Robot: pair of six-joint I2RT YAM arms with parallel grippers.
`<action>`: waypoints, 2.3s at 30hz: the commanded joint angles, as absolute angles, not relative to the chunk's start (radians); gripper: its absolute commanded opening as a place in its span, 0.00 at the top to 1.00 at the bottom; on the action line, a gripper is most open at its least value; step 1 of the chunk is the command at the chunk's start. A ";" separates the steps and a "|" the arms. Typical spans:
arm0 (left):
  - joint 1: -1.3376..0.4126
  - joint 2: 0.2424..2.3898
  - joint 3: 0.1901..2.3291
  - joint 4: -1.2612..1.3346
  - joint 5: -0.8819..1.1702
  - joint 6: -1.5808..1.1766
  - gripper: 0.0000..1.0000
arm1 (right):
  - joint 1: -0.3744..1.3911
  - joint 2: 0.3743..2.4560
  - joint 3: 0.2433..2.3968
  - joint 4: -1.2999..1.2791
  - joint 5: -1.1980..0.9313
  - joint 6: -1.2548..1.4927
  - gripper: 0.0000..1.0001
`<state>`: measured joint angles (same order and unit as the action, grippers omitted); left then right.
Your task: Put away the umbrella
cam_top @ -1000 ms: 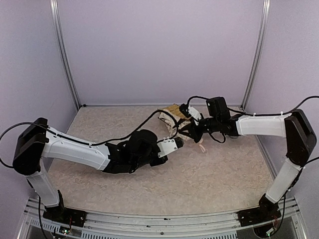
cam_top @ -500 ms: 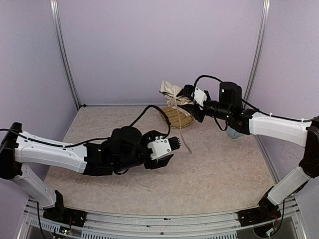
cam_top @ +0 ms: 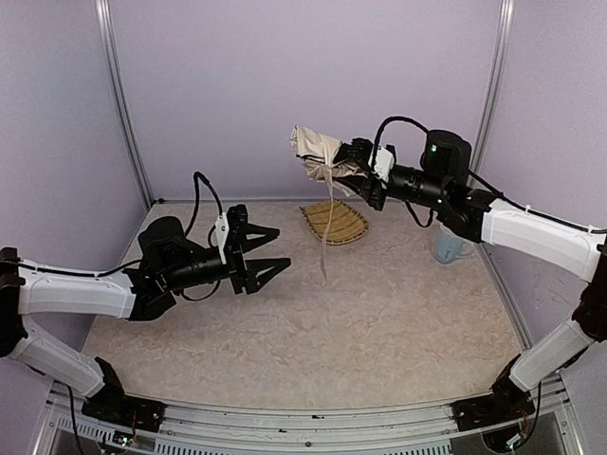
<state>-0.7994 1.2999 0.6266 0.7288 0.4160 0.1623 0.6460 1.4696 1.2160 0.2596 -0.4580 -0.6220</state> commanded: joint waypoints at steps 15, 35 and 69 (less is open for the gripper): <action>-0.857 1.593 0.824 1.103 0.858 -0.125 0.24 | 0.758 1.485 1.421 0.242 -0.428 -0.731 1.00; -0.887 1.663 0.822 0.974 0.774 -0.024 1.00 | 0.762 1.504 1.522 0.147 -0.316 -0.675 1.00; -0.559 1.883 1.243 0.458 0.420 0.691 1.00 | 0.898 1.411 1.361 -0.537 -0.886 -0.853 1.00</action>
